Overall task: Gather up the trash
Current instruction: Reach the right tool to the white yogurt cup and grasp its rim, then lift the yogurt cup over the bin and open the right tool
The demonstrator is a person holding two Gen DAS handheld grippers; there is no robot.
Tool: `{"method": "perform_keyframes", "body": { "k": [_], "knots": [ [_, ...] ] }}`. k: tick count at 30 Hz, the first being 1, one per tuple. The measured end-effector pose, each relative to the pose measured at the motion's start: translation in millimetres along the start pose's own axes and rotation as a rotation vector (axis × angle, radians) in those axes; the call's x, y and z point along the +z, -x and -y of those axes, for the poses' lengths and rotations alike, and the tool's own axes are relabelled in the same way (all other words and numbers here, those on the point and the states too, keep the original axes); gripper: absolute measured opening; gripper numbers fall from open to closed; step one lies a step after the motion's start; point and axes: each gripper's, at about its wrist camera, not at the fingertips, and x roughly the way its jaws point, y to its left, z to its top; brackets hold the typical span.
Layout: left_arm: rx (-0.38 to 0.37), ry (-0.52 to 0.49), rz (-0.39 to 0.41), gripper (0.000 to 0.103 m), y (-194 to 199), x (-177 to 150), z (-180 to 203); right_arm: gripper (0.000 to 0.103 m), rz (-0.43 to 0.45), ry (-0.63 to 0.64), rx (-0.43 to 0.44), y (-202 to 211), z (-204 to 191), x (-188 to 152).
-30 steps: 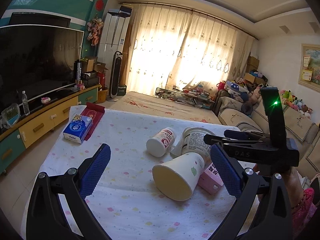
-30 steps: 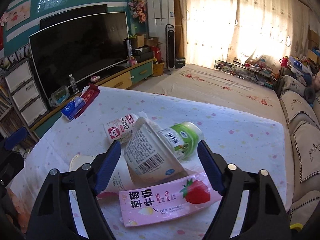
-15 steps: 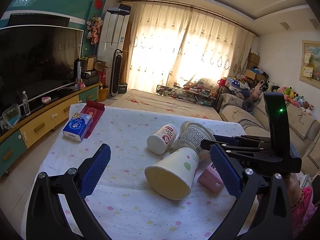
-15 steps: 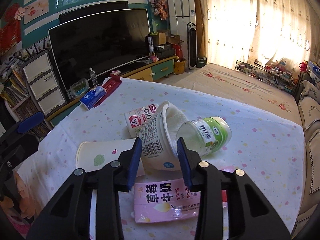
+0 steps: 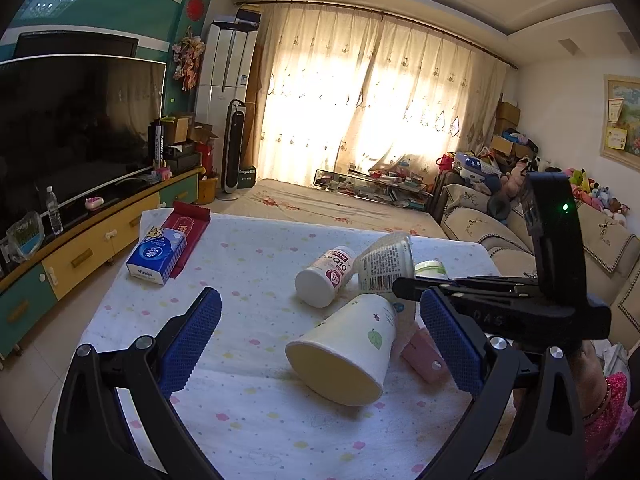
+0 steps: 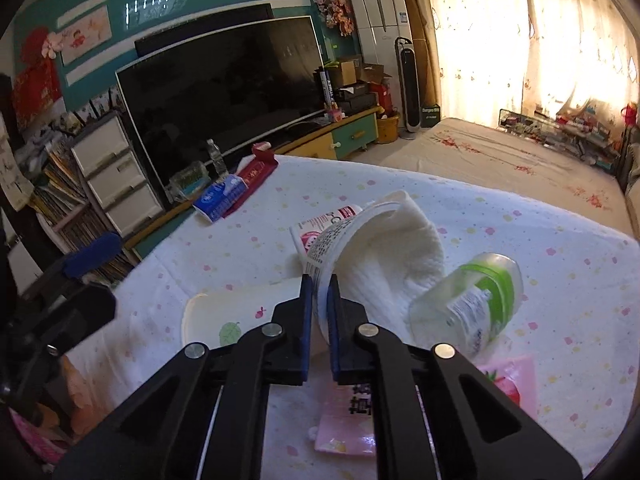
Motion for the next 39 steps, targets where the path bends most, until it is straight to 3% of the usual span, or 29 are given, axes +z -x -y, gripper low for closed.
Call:
{"method": "perform_keyframes", "body": {
  "k": [10,14,18,25,30,34,39],
  "knots": [
    [0.009,0.002,-0.002,0.098,-1,-1,-2,0.005,0.108,-0.325,0.396,47,44,10],
    [0.011,-0.007,-0.002,0.098,-2,-1,-1,0.005,0.152,-0.344,0.487,67,42,16],
    [0.012,-0.012,-0.004,0.098,-3,-1,-1,0.005,0.2,-0.302,0.511,93,30,22],
    [0.01,-0.01,-0.007,0.098,-2,-2,0,0.005,0.282,-0.227,0.457,146,3,26],
    [0.009,-0.015,-0.006,0.098,-2,-2,2,0.005,0.344,-0.237,0.353,193,0,6],
    [0.009,-0.018,-0.004,0.098,-1,-2,2,0.005,0.406,-0.278,0.182,240,13,-27],
    [0.008,-0.022,-0.004,0.098,0,-2,3,0.005,0.466,-0.366,-0.102,304,35,-85]
  ]
}}
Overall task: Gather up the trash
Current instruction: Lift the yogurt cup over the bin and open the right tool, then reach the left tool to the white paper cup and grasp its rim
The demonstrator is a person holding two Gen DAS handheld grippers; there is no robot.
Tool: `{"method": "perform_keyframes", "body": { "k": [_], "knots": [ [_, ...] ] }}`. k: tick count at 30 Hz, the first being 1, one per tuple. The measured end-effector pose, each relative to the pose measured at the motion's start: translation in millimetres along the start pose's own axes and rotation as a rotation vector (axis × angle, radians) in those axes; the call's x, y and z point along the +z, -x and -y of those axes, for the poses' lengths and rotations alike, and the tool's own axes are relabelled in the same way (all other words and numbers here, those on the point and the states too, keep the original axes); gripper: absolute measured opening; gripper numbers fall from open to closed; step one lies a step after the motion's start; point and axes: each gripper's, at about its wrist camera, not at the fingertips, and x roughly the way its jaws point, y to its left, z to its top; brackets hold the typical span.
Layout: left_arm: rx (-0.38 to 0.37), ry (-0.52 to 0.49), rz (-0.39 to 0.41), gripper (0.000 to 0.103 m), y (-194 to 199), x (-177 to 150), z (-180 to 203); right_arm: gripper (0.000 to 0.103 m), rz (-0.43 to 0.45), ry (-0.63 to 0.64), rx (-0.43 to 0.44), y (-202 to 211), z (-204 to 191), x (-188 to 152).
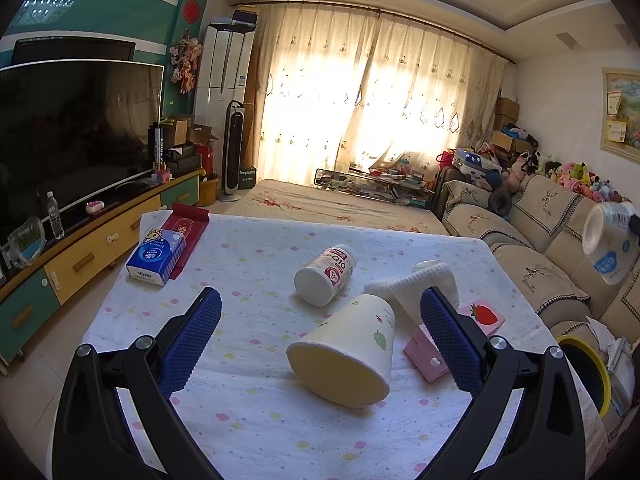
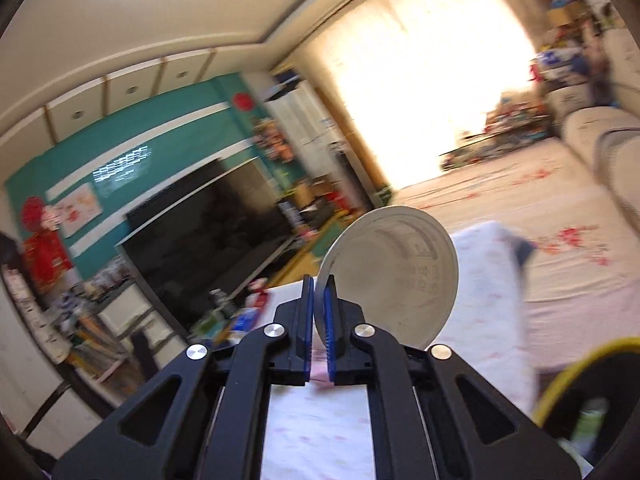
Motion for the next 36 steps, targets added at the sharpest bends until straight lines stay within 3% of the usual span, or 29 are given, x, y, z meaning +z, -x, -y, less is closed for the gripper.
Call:
{"method": "perform_keyframes", "body": {
  "k": [4,8,13,17,22,25,28,32,36],
  "knots": [
    [0.001,-0.013,0.001,0.098,1,-1,3,0.005,0.025,-0.035,-0.209,48,34,-19],
    [0.007,-0.032,-0.001,0.098,0,-2,6,0.005,-0.005,-0.062,-0.385,75,69,-41],
    [0.013,-0.042,-0.005,0.098,-1,-3,8,0.006,-0.067,-0.101,-0.505,89,115,-65],
    [0.015,-0.04,-0.008,0.098,-2,-3,7,0.008,-0.109,-0.151,-0.559,75,149,-81],
    [0.015,-0.04,-0.01,0.098,-2,-3,7,0.009,-0.144,-0.204,-0.607,55,174,-89],
    [0.012,-0.042,-0.012,0.098,-2,-3,8,0.009,-0.127,-0.212,-0.602,46,163,-78],
    [0.009,-0.05,-0.015,0.098,-2,-4,10,0.013,-0.08,-0.157,-0.55,31,130,-53],
    [0.01,-0.06,-0.018,0.098,-2,-5,12,0.036,0.004,-0.035,-0.46,4,77,-21],
    [0.0,-0.07,-0.028,0.098,-3,-5,16,0.036,0.021,0.055,-0.387,-33,39,-1]
  ]
}}
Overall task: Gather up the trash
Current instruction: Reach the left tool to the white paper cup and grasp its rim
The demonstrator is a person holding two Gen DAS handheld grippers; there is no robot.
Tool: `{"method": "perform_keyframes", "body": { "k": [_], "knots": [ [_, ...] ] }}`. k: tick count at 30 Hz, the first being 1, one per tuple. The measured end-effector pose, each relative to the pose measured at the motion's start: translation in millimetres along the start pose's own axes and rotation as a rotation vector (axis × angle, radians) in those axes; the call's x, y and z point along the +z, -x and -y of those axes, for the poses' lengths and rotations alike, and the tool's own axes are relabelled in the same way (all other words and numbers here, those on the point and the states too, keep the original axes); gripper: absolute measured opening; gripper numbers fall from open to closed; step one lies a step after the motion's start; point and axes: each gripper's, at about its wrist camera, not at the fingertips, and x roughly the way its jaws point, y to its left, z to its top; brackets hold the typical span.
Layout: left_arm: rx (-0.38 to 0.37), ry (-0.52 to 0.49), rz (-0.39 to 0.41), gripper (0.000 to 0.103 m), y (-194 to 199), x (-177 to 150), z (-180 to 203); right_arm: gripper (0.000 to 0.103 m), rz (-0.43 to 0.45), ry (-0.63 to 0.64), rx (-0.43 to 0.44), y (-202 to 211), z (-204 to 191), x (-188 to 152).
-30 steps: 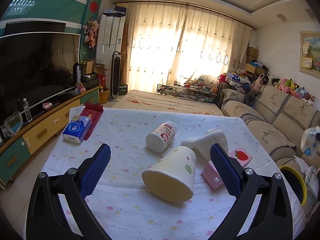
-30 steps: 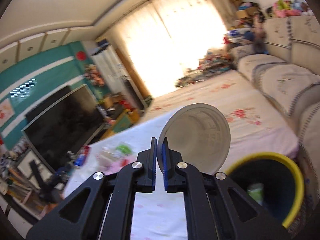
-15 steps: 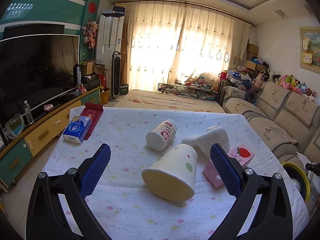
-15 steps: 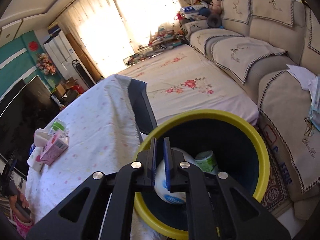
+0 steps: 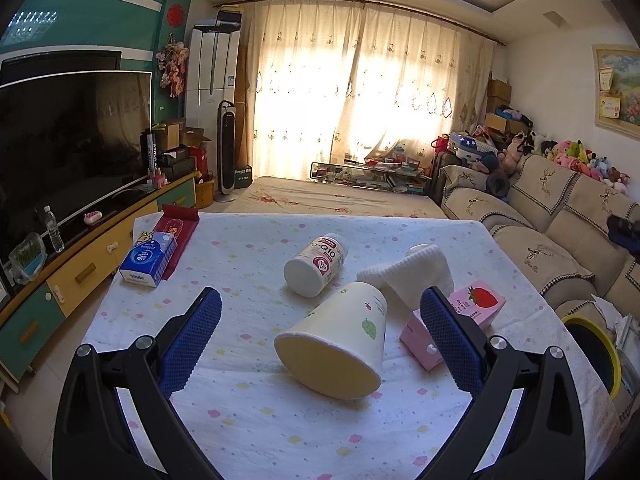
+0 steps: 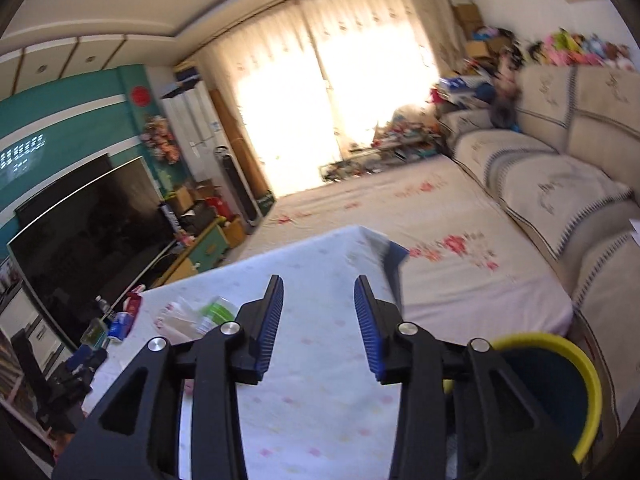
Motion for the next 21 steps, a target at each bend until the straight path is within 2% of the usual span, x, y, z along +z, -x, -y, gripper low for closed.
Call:
{"method": "perform_keyframes", "body": {
  "k": [5,9,12,14,16,21],
  "knots": [
    [0.002,-0.032,-0.037,0.098,-5,-2,5,0.045,0.042,0.096,0.038,-27,-50,16],
    [-0.001,-0.062,-0.094,0.098,-16,-6,10,0.049,0.08,0.151,0.033,-40,-76,10],
    [-0.019,-0.067,-0.141,0.098,-27,-10,13,0.055,0.102,0.158,0.024,-50,-80,-8],
    [-0.024,-0.065,-0.164,0.098,-34,-13,13,0.055,0.043,0.166,0.003,-65,-80,-20],
    [-0.034,-0.054,-0.182,0.098,-40,-13,12,0.055,0.009,0.155,0.026,-73,-80,-23],
    [-0.04,-0.031,-0.18,0.093,-48,-9,9,0.06,0.043,0.136,0.043,-65,-80,-23]
  ]
}}
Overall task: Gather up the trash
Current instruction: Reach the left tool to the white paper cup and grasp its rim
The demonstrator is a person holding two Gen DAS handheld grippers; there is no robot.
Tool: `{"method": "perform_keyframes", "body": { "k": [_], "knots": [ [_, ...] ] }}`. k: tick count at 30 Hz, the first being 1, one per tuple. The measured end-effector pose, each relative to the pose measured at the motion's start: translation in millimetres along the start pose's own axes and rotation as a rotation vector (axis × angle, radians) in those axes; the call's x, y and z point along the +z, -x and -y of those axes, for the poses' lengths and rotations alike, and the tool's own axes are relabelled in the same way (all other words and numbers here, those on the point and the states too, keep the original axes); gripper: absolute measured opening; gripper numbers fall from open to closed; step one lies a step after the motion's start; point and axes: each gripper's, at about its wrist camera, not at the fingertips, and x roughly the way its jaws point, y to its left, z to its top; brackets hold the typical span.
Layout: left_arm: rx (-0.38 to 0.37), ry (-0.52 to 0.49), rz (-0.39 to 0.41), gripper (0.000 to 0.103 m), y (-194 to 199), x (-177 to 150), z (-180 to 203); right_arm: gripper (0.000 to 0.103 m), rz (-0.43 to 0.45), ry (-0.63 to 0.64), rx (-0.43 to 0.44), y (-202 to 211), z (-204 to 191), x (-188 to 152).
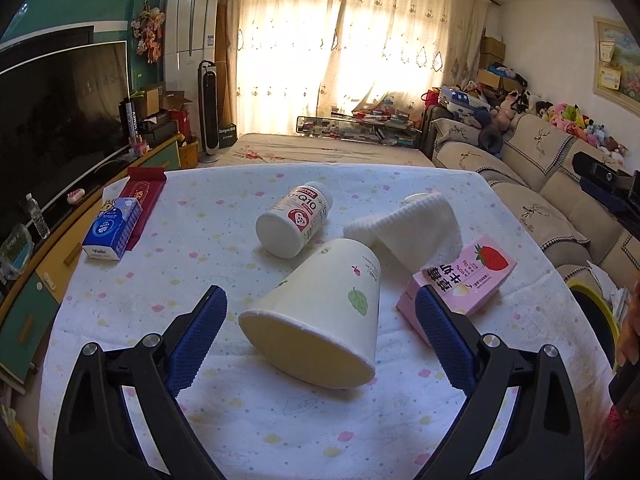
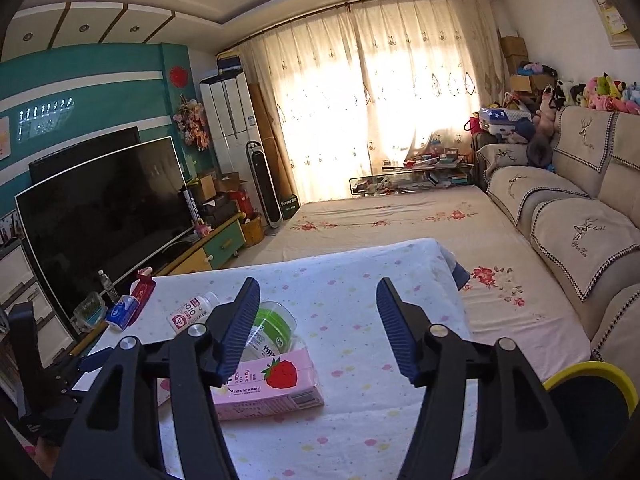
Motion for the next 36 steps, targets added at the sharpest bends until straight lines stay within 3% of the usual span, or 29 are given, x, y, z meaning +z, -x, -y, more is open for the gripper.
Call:
{"method": "perform_keyframes", "body": {
  "k": [2,7,15,19,22,29,30,31,32,33,36],
  "knots": [
    [-0.013,0.018,-0.003,0.09,-3,1,-3,0.06,-0.002,0.0,0.006,2,-1,-2],
    [-0.064,0.072,-0.023,0.067,-13,-1,-13,0.06,-0.014,0.011,0.014,1,-4,-4],
    [-0.062,0.053,0.006,0.053,-10,-3,-9,0.06,-0.036,0.015,0.01,-4,-5,-8],
    [-0.058,0.07,0.005,0.011,-9,-2,-15,0.06,-0.042,0.013,0.008,-6,-5,-9],
    [-0.054,0.083,0.012,0.003,-5,-2,-19,0.06,-0.046,0.012,0.007,-7,-6,-8],
    [-0.096,0.111,-0.023,0.004,-4,-5,-22,0.06,-0.052,0.011,0.011,-8,-5,-9],
    [-0.095,0.128,-0.031,0.022,-4,-6,-24,0.06,-0.054,0.01,0.014,-8,-5,-9],
    [-0.099,0.145,-0.025,0.058,-1,-6,-26,0.06,-0.056,0.009,0.014,-8,-5,-9],
    [-0.094,0.158,-0.008,0.075,5,-7,-28,0.06,-0.057,0.008,0.013,-8,-4,-9],
    [-0.098,0.167,0.033,0.081,14,-7,-30,0.06,-0.058,0.006,0.014,-8,-4,-9],
    [-0.087,0.129,0.119,0.061,34,-5,-26,0.061,-0.058,0.001,0.015,-8,-3,-9]
  ]
}}
